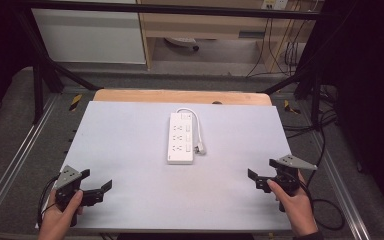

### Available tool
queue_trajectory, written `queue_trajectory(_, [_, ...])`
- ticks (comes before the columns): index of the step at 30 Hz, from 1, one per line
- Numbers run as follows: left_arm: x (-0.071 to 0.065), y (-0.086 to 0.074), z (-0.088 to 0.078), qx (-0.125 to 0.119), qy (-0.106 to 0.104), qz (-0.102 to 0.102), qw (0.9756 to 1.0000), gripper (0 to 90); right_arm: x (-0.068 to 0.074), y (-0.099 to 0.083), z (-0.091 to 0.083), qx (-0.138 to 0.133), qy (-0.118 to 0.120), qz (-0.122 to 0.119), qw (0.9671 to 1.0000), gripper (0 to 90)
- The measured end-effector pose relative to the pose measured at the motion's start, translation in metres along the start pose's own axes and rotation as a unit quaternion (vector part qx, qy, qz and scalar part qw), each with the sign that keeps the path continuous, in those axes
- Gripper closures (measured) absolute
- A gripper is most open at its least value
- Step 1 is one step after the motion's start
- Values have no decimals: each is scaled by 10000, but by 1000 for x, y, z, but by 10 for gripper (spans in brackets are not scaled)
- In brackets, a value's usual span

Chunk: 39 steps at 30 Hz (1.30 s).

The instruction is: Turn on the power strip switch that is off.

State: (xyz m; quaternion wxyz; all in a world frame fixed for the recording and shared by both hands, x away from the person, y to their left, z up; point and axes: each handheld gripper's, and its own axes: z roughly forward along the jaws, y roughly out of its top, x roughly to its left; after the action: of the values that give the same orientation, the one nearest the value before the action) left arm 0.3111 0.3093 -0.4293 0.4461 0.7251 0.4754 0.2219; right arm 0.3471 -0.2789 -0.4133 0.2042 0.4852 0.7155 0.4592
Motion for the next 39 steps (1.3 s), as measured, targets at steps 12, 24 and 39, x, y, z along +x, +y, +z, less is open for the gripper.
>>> queue_trajectory(12, [-1, 0, 1, 17, -43, 25, 10000, 63, 7, 39, 26, 9, 121, -89, 9999, 37])
queue_trajectory(24, [-2, -1, 2, 70, -73, 55, 9999, 64, 21, 75, 48, -96, 205, -175, 9996, 40])
queue_trajectory(39, [-2, 0, 2, 62, -104, 70, 9999, 65, 31, 113, 72, -128, 187, -230, 9995, 53])
